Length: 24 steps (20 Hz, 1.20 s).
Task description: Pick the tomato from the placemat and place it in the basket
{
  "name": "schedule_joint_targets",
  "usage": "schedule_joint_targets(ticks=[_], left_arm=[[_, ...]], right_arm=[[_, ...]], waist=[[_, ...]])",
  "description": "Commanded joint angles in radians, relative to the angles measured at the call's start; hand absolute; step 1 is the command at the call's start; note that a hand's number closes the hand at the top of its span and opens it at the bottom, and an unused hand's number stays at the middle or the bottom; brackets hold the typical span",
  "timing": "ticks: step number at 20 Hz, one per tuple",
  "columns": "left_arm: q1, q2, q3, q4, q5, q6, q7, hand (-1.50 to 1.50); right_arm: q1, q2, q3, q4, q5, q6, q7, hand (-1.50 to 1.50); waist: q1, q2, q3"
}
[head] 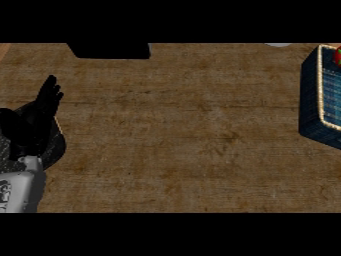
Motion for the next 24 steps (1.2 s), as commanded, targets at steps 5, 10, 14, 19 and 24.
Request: schedule_joint_targets(ticks=[5,10,14,19,24], left_arm=[[0.005,-0.009,-0.003,0.014,-0.015,0.011,-0.027,0.0],[-0.035,0.025,0.028,0.006,0.033,-0.029,0.032,0.0],[-0.033,-0.009,-0.016,0.025,-0.015,0.001,0.007,0.0],[-0.018,-0.018,-0.002,-0.017,-0.005,0.021,0.03,0.0],[-0.042,0.036,0.047,0.049,0.033,-0.032,-0.022,0.0]], right_arm=[[-0.024,0.006,-0.004,0.089,0.054,-0.049,-0.016,1.5],[-0.022,0.004,0.0,0.119,0.068,0.0,-0.034,1.5],[-0.05,-0.007,-0.011,0.202,0.084,-0.014,-0.045,1.5],[-0.016,-0.03,-0.019,0.172,0.074,0.039,-0.09,1.5],[-0.02,0.021,-0.021,0.237,0.09,0.026,0.04,1.5]], waist=[[-0.002,0.001,0.0],[-0.003,0.0,0.0],[0.016,0.009,0.001],[-0.004,-0.002,0.0],[0.003,0.004,0.0]])
